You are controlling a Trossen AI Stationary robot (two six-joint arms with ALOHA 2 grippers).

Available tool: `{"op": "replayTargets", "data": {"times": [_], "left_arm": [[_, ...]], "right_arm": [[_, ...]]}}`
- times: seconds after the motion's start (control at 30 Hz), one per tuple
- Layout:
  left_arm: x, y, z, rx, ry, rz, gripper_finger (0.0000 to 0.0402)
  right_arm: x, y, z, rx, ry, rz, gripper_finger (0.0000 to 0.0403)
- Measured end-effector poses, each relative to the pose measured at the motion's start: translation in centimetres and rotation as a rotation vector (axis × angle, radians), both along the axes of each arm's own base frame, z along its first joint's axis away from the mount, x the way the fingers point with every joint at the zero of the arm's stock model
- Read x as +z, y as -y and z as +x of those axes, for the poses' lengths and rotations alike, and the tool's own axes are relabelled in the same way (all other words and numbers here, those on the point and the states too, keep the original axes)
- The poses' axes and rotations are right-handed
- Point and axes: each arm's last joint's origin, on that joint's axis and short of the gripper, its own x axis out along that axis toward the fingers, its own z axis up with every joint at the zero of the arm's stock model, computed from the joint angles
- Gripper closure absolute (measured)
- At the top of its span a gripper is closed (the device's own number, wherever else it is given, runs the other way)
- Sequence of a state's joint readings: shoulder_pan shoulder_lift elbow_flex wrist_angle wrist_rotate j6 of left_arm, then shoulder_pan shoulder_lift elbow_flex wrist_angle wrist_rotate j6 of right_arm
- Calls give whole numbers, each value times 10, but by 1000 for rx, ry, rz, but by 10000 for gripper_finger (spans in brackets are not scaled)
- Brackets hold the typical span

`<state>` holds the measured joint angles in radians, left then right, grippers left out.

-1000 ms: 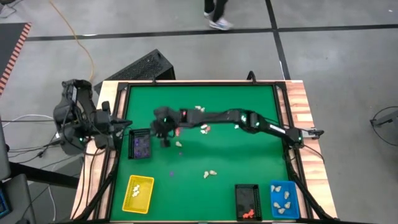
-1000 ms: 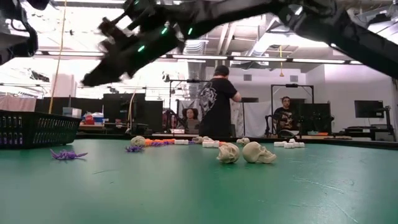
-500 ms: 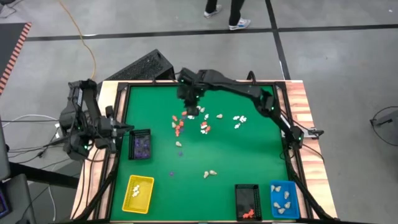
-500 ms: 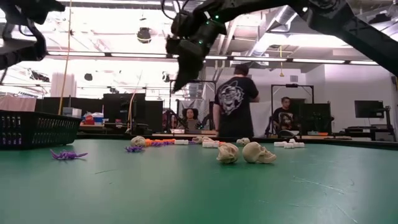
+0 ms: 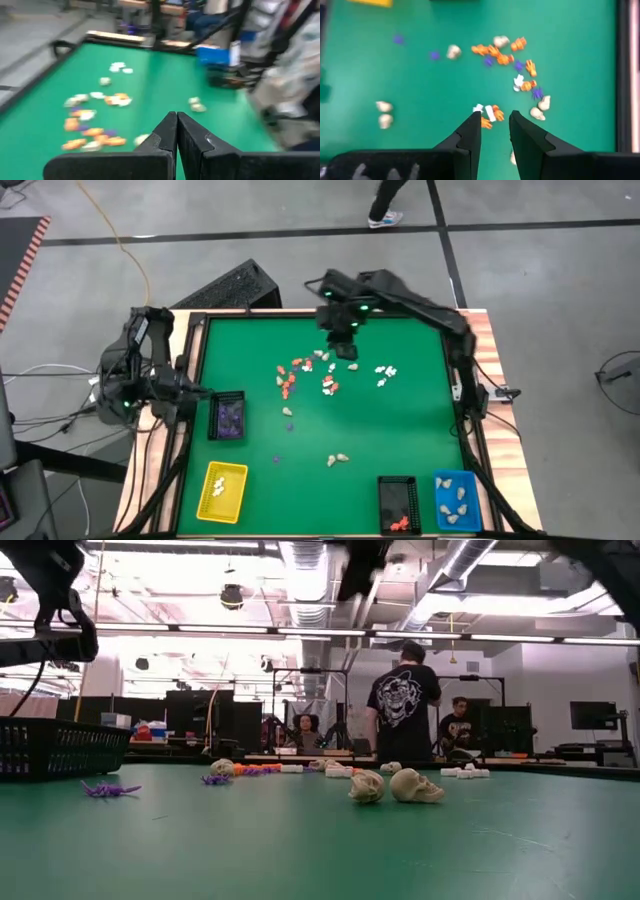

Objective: Sort Halloween decoration
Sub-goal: Put the orange skeleton toy into the bottom black basket

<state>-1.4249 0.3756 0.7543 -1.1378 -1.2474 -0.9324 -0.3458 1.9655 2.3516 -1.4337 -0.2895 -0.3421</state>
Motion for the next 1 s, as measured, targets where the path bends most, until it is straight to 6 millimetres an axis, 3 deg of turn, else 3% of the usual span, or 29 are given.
{"op": "replayTargets", "data": {"times": [0.13,0.23,0.33,0.43,0.67,0.83,1.0], "left_arm": [[9,20,1,-184,11,-116,401],[23,39,2,-356,120,-248,401],[47,50,-1,-570,420,-321,401],[57,52,-7,-778,731,-222,401],[44,39,3,-533,662,22,401],[41,13,-1,-596,679,-117,401],[10,11,4,-524,644,-164,401]], "right_arm": [[40,-29,-32,13,108,-11,282],[65,-52,-59,3,170,-21,282],[86,-74,-86,-8,238,-33,282],[100,-96,-105,5,296,-51,282],[103,-137,-124,-32,262,-226,282],[102,-147,-126,-44,252,-261,282],[98,-148,-122,-43,245,-269,282]]}}
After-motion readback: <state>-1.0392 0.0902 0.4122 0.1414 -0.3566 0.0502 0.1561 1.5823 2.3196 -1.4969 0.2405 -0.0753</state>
